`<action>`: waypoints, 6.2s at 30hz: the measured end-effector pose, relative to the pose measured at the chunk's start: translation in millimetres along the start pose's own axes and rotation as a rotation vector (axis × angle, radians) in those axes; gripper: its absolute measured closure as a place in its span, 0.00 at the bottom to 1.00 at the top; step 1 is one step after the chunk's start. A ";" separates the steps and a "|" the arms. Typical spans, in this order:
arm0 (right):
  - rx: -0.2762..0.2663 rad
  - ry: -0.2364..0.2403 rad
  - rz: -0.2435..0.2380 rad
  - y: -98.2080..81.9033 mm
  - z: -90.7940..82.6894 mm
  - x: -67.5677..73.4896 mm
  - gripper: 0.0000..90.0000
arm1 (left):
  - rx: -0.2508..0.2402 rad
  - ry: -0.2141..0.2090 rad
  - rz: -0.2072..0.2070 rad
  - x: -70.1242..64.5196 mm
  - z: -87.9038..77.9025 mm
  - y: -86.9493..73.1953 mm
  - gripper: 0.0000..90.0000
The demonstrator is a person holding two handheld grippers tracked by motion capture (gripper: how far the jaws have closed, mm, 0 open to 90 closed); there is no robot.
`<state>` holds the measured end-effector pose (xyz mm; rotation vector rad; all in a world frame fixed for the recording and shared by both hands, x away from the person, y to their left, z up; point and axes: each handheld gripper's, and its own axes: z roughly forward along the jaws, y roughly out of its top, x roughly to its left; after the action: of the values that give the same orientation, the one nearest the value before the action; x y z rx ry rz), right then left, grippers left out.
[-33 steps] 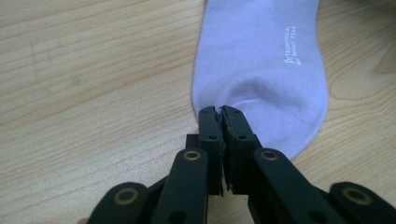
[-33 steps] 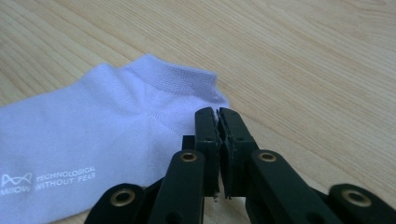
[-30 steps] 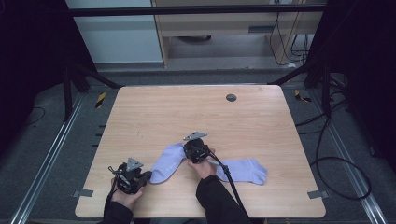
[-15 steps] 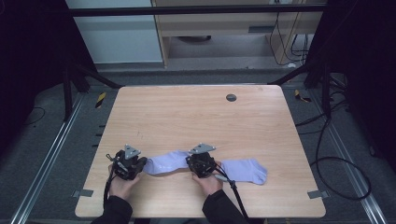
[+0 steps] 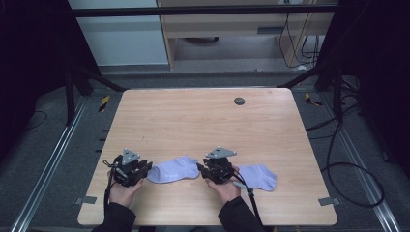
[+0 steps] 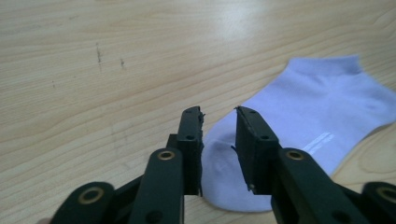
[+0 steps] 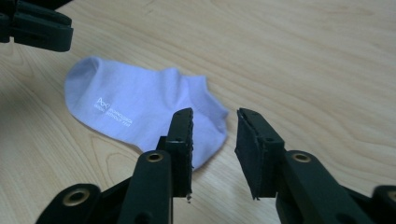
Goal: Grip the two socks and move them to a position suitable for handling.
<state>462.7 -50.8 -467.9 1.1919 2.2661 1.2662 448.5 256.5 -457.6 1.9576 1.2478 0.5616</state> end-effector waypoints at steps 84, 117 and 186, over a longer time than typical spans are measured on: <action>0.066 -0.150 0.052 -75.6 -138.1 -112.7 0.96 | 0.067 -0.334 0.166 -179.3 74.2 37.3 0.99; 0.143 -0.049 0.005 -80.1 -101.4 -68.7 0.90 | 0.116 -0.250 0.145 -139.2 45.6 -0.8 0.93; 0.022 0.001 -0.050 13.6 13.9 1.0 0.56 | 0.017 0.043 -0.021 9.2 -4.9 -14.4 0.57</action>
<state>477.4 -38.3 -464.7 1.1351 2.3020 1.2271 440.7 270.2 -465.9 1.9532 1.3025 0.5876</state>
